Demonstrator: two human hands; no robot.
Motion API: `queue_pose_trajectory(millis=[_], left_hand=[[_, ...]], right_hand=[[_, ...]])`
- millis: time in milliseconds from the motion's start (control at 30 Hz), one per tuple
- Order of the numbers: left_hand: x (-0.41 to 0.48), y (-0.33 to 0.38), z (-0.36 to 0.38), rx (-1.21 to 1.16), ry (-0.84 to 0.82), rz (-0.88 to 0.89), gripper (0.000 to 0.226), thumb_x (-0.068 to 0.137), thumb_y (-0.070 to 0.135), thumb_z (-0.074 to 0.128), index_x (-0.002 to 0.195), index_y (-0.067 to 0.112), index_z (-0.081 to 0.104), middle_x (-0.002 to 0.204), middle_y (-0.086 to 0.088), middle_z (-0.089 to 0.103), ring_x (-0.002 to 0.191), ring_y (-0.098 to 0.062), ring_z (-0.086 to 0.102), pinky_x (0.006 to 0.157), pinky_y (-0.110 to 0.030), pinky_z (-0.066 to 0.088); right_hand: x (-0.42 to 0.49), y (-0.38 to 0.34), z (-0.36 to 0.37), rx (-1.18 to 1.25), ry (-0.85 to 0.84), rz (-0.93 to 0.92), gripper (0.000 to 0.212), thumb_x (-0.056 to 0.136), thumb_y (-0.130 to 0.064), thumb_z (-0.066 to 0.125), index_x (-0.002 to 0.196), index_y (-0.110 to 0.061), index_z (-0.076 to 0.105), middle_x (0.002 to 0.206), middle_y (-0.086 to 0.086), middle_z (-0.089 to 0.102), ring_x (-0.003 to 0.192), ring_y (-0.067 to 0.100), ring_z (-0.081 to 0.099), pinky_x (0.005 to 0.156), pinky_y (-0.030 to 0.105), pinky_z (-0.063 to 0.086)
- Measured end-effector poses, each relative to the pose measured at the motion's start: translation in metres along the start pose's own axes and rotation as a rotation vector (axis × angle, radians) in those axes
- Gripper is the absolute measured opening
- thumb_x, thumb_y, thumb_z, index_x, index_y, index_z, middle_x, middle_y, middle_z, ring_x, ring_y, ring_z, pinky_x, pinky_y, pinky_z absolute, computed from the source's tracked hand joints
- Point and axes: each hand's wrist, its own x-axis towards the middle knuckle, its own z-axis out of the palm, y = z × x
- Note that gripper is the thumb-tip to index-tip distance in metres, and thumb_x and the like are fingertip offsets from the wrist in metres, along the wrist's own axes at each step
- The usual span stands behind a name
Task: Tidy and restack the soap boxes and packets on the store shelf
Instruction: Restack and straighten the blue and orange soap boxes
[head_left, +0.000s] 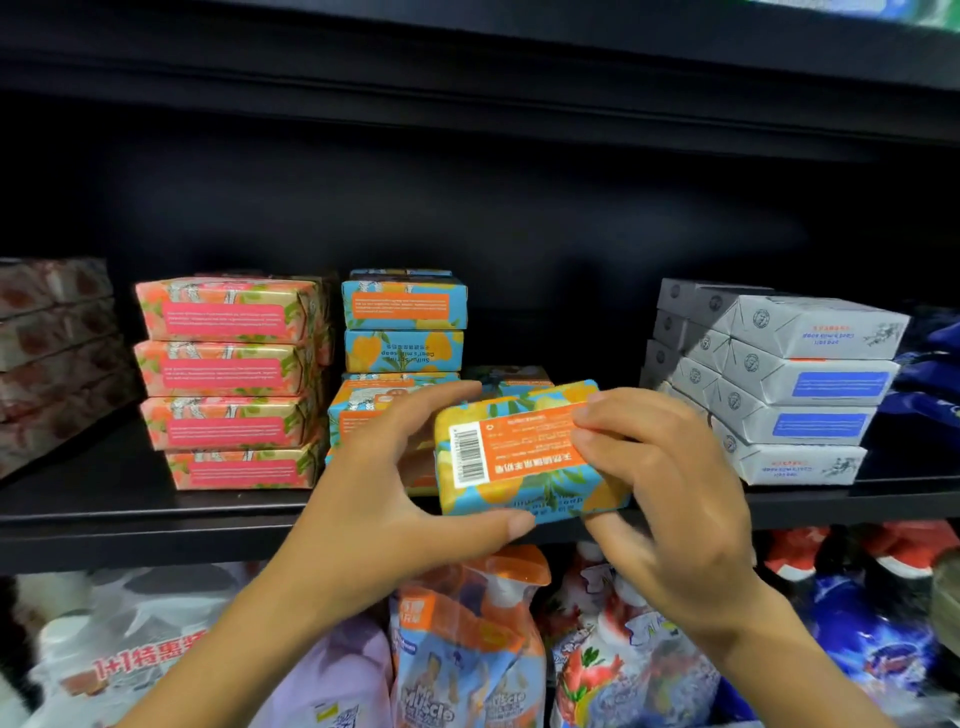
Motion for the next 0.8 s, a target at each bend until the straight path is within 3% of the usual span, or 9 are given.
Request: queue_pose_trajectory(millis=[133,233,300,367,500,600,700,800], left_hand=[[-0.001,0.005,-0.003,0.103,0.009,0.146,0.066,0.054,0.042,0.083,0.115,0.038,0.058,0.114,0.016,0.063,0.107,-0.006,0.062,0.088,-0.024,0.051],[0.003,0.007,-0.007,0.380,0.046,0.388,0.058,0.068,0.042,0.074,0.120,0.027,0.053,0.120,0.017,0.057,0.114,-0.002,0.055,0.094,-0.018,0.044],[0.005,0.006,-0.008,0.447,0.036,0.507,0.052,0.076,0.033,0.070,0.122,0.020,0.050,0.126,0.011,0.053,0.121,-0.005,0.050,0.099,-0.021,0.040],[0.006,0.002,-0.008,0.460,0.010,0.574,0.047,0.078,0.021,0.067,0.121,0.016,0.048,0.128,0.006,0.050,0.126,-0.010,0.046,0.104,-0.026,0.036],[0.003,-0.012,-0.007,0.537,0.053,0.614,0.057,0.072,0.005,0.074,0.122,0.015,0.047,0.132,0.003,0.047,0.132,-0.010,0.039,0.108,-0.024,0.030],[-0.002,-0.016,-0.012,0.540,0.110,0.571,0.062,0.072,0.010,0.074,0.127,0.018,0.045,0.135,0.002,0.044,0.132,-0.010,0.039,0.105,-0.019,0.033],[-0.012,-0.021,-0.016,0.448,0.207,0.457,0.057,0.077,0.024,0.069,0.129,0.024,0.045,0.130,0.015,0.050,0.124,-0.006,0.047,0.098,-0.019,0.041],[-0.023,-0.031,-0.023,0.452,0.316,0.288,0.039,0.077,0.037,0.068,0.111,0.022,0.059,0.105,0.015,0.064,0.098,-0.002,0.061,0.082,-0.023,0.049]], right_hand=[[0.003,0.003,-0.002,0.106,-0.111,0.074,0.039,0.076,-0.018,0.067,0.110,-0.009,0.050,0.122,0.005,0.050,0.117,0.020,0.047,0.100,0.024,0.037],[0.005,0.003,-0.005,0.300,-0.224,0.305,0.076,0.067,-0.043,0.075,0.130,-0.014,0.045,0.138,0.003,0.042,0.129,0.012,0.040,0.103,0.018,0.033],[0.007,0.002,-0.006,0.512,-0.237,0.501,0.088,0.063,-0.045,0.078,0.138,-0.023,0.038,0.136,-0.008,0.047,0.126,0.009,0.046,0.098,0.015,0.039],[0.011,0.002,-0.005,0.629,-0.246,0.619,0.082,0.063,-0.040,0.080,0.135,-0.033,0.041,0.124,-0.016,0.056,0.116,0.005,0.054,0.091,0.013,0.044],[0.020,0.002,-0.002,0.522,-0.317,0.608,0.059,0.063,-0.032,0.080,0.117,-0.031,0.058,0.105,-0.015,0.058,0.103,0.007,0.059,0.081,0.012,0.046],[0.025,-0.004,0.000,0.534,-0.273,0.588,0.047,0.062,-0.029,0.081,0.104,-0.028,0.061,0.101,-0.014,0.060,0.100,0.007,0.060,0.077,0.010,0.046],[0.025,-0.006,0.008,0.557,-0.130,0.574,0.044,0.064,-0.020,0.083,0.101,-0.025,0.060,0.100,-0.011,0.062,0.099,0.011,0.061,0.076,0.010,0.046],[0.027,-0.004,0.019,0.587,0.039,0.632,0.044,0.064,-0.015,0.082,0.100,-0.024,0.059,0.100,-0.006,0.062,0.100,0.016,0.061,0.076,0.017,0.051]])
